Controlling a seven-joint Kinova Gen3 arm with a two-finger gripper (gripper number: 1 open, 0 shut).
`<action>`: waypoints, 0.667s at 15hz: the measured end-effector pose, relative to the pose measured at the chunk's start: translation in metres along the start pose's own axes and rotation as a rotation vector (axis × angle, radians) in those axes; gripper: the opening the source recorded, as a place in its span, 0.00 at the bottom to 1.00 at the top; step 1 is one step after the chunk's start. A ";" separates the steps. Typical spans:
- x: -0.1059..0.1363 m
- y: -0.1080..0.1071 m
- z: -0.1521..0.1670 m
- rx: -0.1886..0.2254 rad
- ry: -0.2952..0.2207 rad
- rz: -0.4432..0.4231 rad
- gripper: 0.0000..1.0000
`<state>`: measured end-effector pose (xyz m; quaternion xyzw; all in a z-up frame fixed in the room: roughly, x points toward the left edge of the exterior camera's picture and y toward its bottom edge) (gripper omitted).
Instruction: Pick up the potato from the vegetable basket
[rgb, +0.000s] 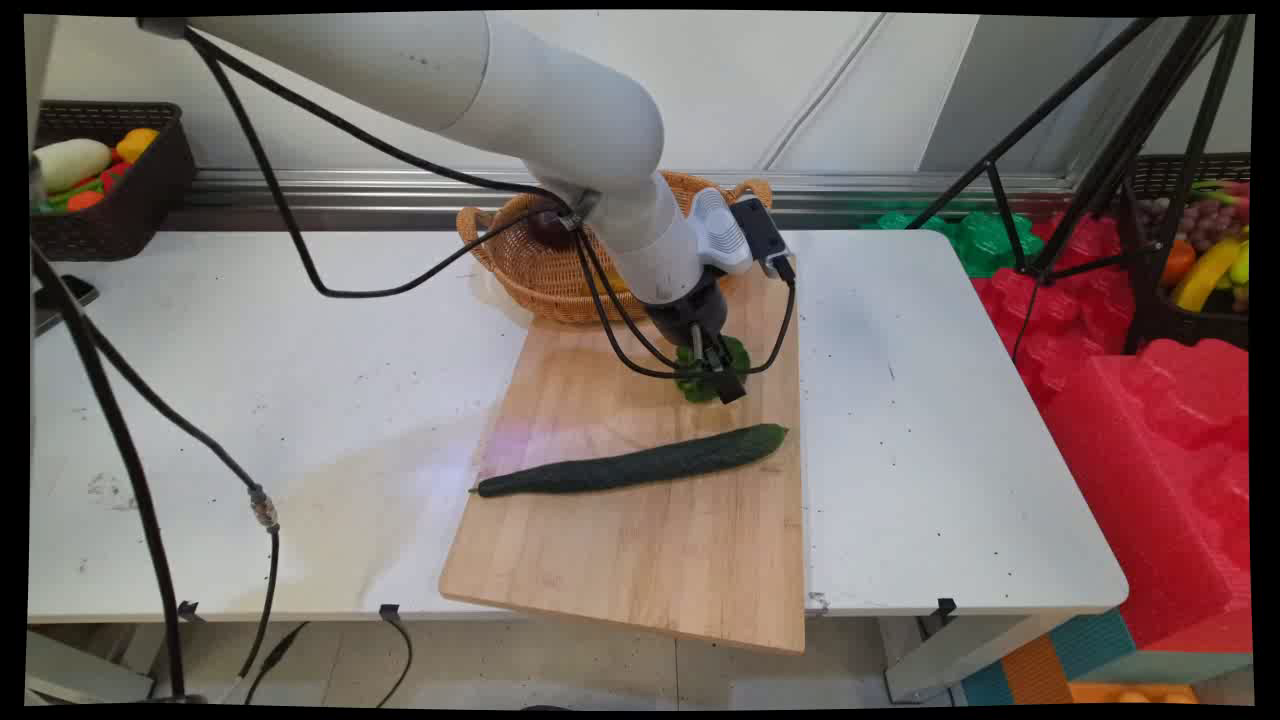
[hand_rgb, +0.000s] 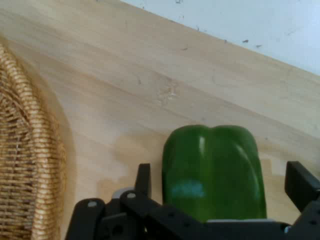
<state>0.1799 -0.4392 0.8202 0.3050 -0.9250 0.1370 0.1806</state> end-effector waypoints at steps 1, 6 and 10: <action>0.000 0.000 -0.002 0.001 0.004 0.002 1.00; -0.003 0.002 -0.030 -0.002 0.033 0.030 1.00; -0.009 0.002 -0.062 -0.006 0.056 0.046 1.00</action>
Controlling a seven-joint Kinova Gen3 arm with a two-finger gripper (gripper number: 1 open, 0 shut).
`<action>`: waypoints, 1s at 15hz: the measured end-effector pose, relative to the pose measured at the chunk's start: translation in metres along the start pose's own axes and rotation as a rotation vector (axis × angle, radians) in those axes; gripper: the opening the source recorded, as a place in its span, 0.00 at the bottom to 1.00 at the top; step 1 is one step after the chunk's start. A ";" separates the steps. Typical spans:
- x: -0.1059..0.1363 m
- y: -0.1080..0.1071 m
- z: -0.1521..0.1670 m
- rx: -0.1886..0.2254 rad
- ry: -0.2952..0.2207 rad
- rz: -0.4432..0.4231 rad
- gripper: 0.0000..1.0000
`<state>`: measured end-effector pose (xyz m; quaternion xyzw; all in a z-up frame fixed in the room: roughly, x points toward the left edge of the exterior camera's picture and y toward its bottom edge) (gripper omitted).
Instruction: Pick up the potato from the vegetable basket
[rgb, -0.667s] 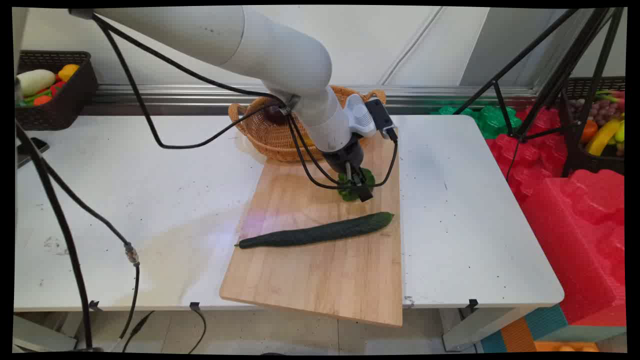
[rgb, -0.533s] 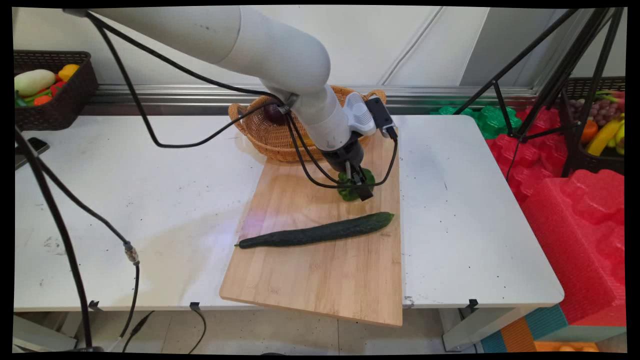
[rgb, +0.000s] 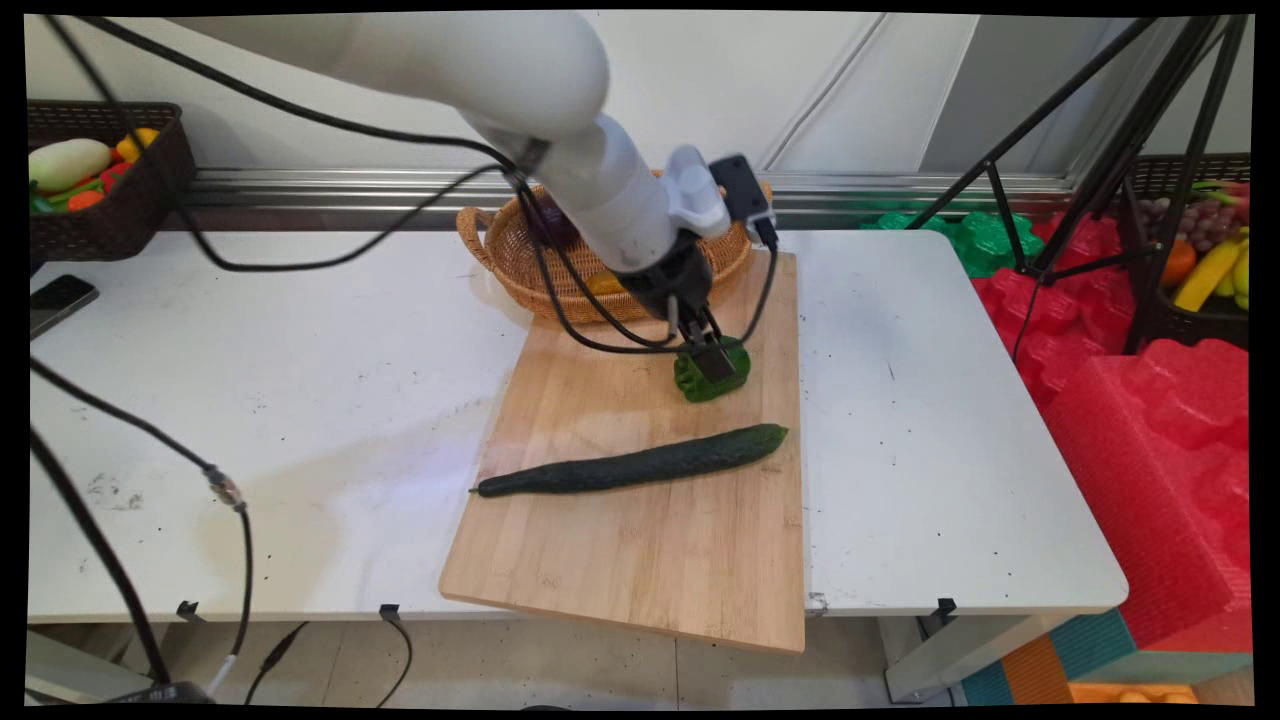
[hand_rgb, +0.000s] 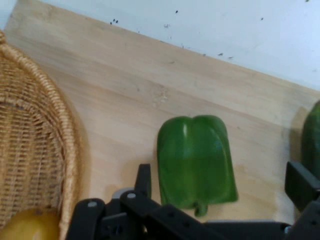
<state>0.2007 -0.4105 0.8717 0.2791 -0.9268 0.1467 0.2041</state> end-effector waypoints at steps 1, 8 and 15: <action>-0.002 -0.001 -0.008 0.000 0.004 0.000 1.00; -0.036 -0.019 -0.094 0.025 0.024 -0.015 1.00; -0.065 -0.047 -0.143 0.088 0.003 -0.073 1.00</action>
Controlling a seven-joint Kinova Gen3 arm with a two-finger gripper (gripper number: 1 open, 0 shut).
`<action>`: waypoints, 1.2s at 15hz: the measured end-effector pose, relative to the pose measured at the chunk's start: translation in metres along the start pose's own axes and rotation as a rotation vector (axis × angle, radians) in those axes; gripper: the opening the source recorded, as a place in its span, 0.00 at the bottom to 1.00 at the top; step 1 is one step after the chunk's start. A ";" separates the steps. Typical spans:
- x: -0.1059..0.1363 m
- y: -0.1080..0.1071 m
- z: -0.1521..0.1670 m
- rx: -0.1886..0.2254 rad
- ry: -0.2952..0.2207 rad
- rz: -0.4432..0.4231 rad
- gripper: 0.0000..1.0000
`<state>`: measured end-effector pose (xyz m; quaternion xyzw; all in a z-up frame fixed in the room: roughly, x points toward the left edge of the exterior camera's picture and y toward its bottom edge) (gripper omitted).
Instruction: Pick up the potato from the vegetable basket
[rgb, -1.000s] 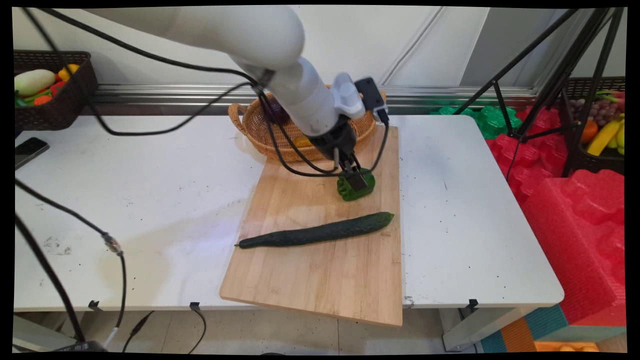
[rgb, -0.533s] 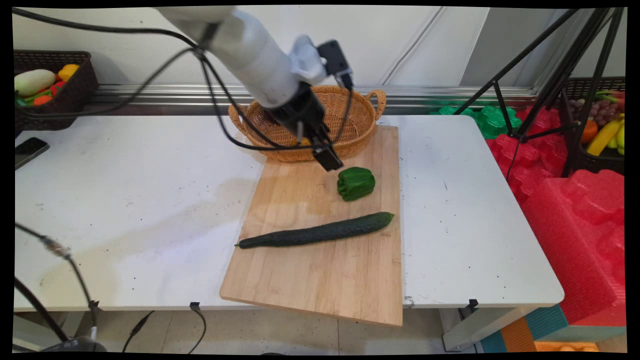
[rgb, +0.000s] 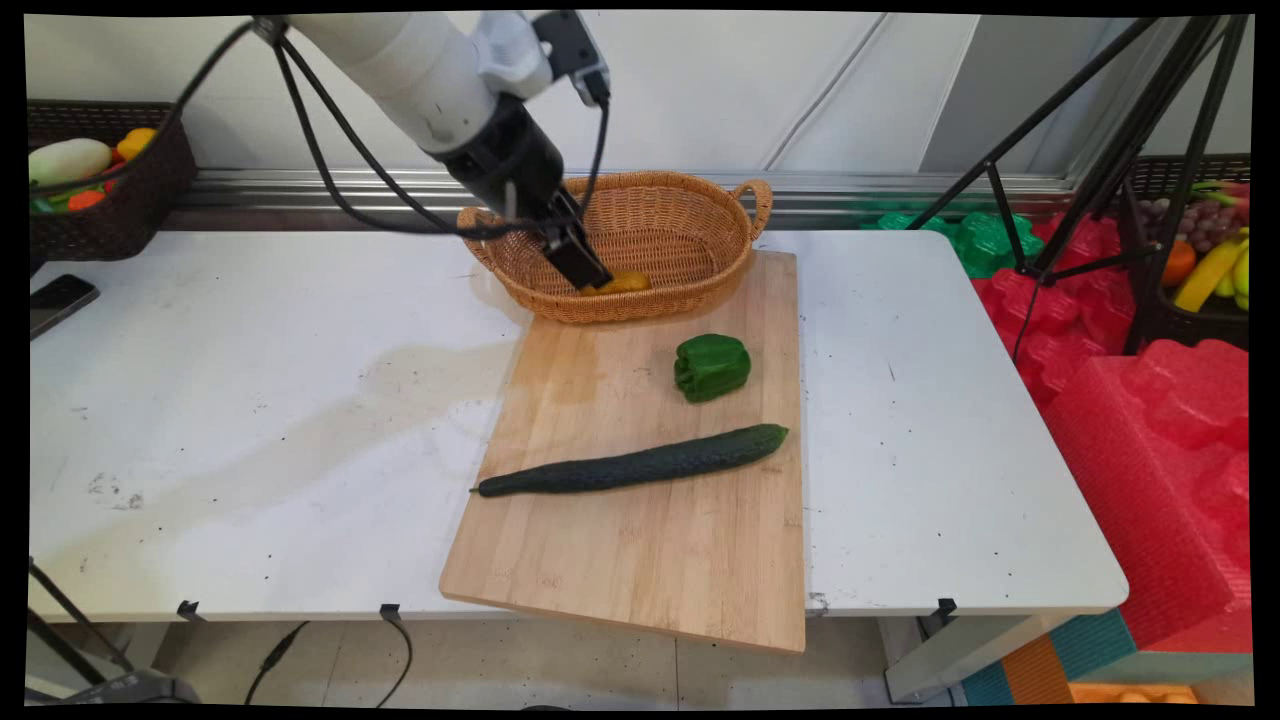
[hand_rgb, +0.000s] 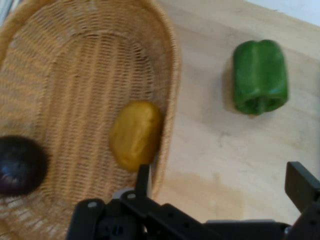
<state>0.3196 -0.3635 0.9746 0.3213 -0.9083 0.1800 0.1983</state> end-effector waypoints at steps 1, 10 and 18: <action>0.000 -0.006 -0.002 0.014 -0.004 -0.012 1.00; 0.018 -0.069 0.033 0.067 -0.045 -0.158 1.00; 0.025 -0.096 0.094 0.003 -0.093 -0.262 1.00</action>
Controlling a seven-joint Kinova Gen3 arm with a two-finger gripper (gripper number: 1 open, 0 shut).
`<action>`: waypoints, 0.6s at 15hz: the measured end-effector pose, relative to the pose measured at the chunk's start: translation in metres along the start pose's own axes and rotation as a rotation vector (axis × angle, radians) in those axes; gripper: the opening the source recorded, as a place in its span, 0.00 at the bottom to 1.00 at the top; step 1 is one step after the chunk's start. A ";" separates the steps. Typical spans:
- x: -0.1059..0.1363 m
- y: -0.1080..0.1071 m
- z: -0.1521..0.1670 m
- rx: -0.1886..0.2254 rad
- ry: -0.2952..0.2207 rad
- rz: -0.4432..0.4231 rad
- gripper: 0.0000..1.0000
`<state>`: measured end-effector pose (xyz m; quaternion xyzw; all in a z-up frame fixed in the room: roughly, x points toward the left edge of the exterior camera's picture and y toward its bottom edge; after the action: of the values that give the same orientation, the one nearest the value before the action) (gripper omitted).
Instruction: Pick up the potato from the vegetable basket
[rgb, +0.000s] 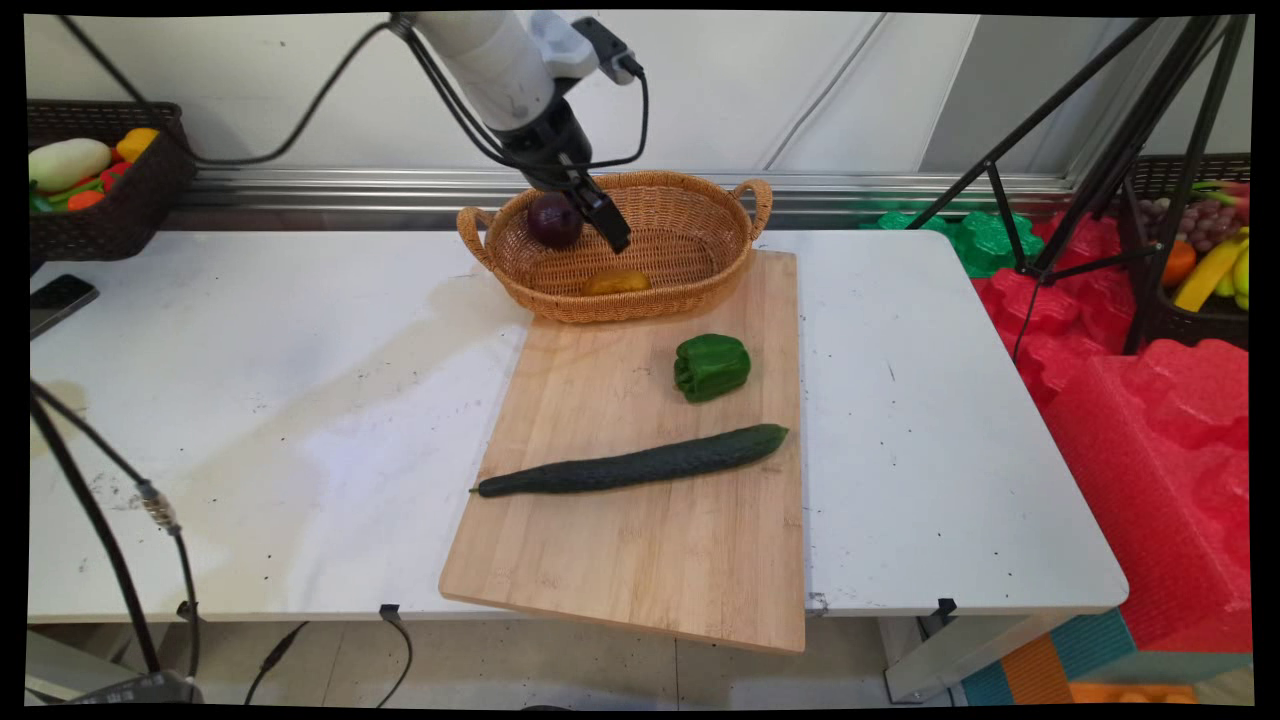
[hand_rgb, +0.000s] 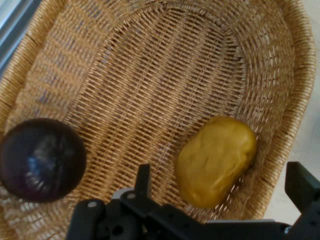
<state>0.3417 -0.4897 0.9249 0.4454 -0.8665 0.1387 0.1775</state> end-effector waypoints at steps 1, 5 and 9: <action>0.003 -0.003 0.010 -0.012 -0.010 -0.013 1.00; 0.010 -0.012 0.041 -0.053 -0.043 -0.054 1.00; 0.015 -0.020 0.064 -0.087 -0.063 -0.084 1.00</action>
<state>0.3382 -0.5377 0.8759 0.4773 -0.8575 0.0793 0.1749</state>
